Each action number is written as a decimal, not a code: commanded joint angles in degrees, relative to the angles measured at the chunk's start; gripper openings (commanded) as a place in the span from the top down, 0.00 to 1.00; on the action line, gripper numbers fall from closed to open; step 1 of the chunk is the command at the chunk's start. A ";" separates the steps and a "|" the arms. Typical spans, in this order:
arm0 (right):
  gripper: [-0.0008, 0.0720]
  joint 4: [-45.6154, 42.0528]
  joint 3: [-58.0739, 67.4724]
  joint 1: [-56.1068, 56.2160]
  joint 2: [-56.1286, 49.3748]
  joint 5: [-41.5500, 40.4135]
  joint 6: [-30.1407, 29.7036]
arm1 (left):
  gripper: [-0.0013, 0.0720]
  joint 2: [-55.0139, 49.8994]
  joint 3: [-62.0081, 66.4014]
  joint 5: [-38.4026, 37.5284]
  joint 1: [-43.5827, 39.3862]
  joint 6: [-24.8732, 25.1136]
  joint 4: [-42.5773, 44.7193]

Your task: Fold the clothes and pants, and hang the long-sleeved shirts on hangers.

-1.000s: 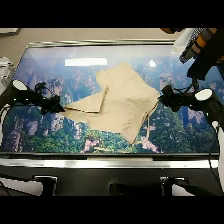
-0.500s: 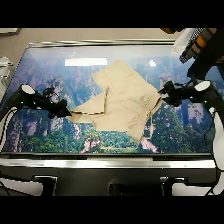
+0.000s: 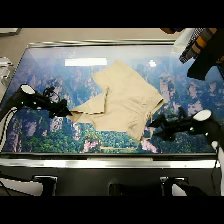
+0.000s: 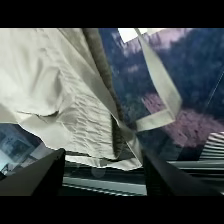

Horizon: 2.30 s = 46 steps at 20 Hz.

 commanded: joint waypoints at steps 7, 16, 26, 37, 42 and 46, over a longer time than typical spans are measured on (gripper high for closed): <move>0.38 7.06 -13.66 23.34 0.83 -29.00 15.37 | 0.96 -0.15 -0.04 0.72 0.07 0.09 0.42; 0.94 -3.85 -12.85 16.79 8.37 -16.74 20.59 | 0.97 5.77 -1.73 -4.90 5.01 -2.27 8.24; 0.94 -31.45 -1.05 6.93 18.27 8.96 19.91 | 0.97 31.93 -33.31 -8.44 7.50 -5.90 12.20; 0.94 -30.53 -3.21 6.99 16.70 4.90 15.28 | 0.96 45.44 -53.72 0.42 4.04 -4.44 -1.16; 0.94 -27.93 -8.15 6.99 16.04 -3.58 14.40 | 0.96 45.42 -53.77 11.58 -2.38 -4.26 -2.47; 0.94 -25.97 -9.53 6.99 16.04 -6.93 13.53 | 0.87 45.44 -53.77 20.13 -5.03 -2.27 -3.93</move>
